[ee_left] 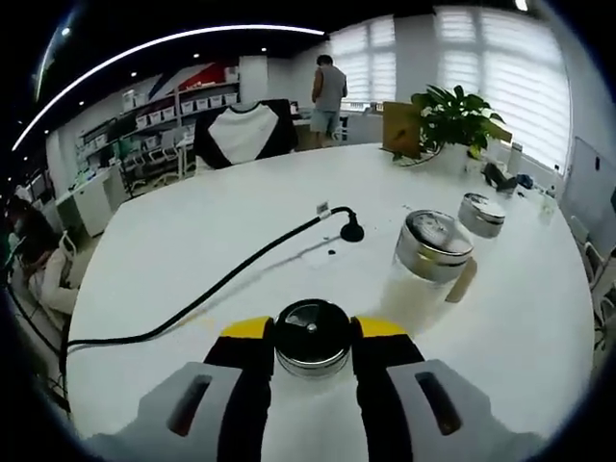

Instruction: Rotate the seasoning bottle until the label or dispensing opening points toward the visible target arrow and the bottle remains upright within the marked orientation range

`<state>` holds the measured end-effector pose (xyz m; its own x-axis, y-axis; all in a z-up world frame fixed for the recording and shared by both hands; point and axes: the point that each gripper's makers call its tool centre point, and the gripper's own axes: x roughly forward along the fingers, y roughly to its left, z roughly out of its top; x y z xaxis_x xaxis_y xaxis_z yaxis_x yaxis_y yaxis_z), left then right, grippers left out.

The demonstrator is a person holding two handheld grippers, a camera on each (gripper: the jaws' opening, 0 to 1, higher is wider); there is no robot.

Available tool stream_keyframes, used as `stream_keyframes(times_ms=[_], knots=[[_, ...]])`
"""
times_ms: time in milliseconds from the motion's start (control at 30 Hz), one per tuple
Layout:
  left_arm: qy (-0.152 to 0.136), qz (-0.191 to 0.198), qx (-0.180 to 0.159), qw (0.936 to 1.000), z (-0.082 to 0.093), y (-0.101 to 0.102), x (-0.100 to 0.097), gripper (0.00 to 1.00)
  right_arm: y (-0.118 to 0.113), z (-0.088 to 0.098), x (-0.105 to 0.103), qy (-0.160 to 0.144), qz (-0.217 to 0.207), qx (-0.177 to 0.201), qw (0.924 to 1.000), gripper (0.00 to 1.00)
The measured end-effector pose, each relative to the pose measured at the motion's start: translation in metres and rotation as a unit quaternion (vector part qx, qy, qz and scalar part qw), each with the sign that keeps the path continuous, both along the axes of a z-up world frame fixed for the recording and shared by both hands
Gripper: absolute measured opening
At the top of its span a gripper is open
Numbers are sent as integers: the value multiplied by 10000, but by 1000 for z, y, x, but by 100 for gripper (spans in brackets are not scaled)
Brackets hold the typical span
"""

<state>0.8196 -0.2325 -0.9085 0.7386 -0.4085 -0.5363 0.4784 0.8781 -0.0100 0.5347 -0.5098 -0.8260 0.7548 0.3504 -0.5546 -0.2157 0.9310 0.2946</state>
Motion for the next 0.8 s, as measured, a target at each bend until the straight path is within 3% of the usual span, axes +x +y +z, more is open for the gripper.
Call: stream_keyframes(times_ms=[100,233,433,800], knots=[[28,221,-313,9993,1,0,-2,33,0,-1,-1,12,10,9,10000,60],[-12,190,-110,9998,1,-2,-12,33,4,-2,-7,-1,55,49,10000,60],[23,216,-171,9996,4,0,-26,33,5,1,-14,-82,63,86,9999,60],[-74,112,-116,9998,26,1,-82,33,12,9,-25,-276,227,178,9992,60]])
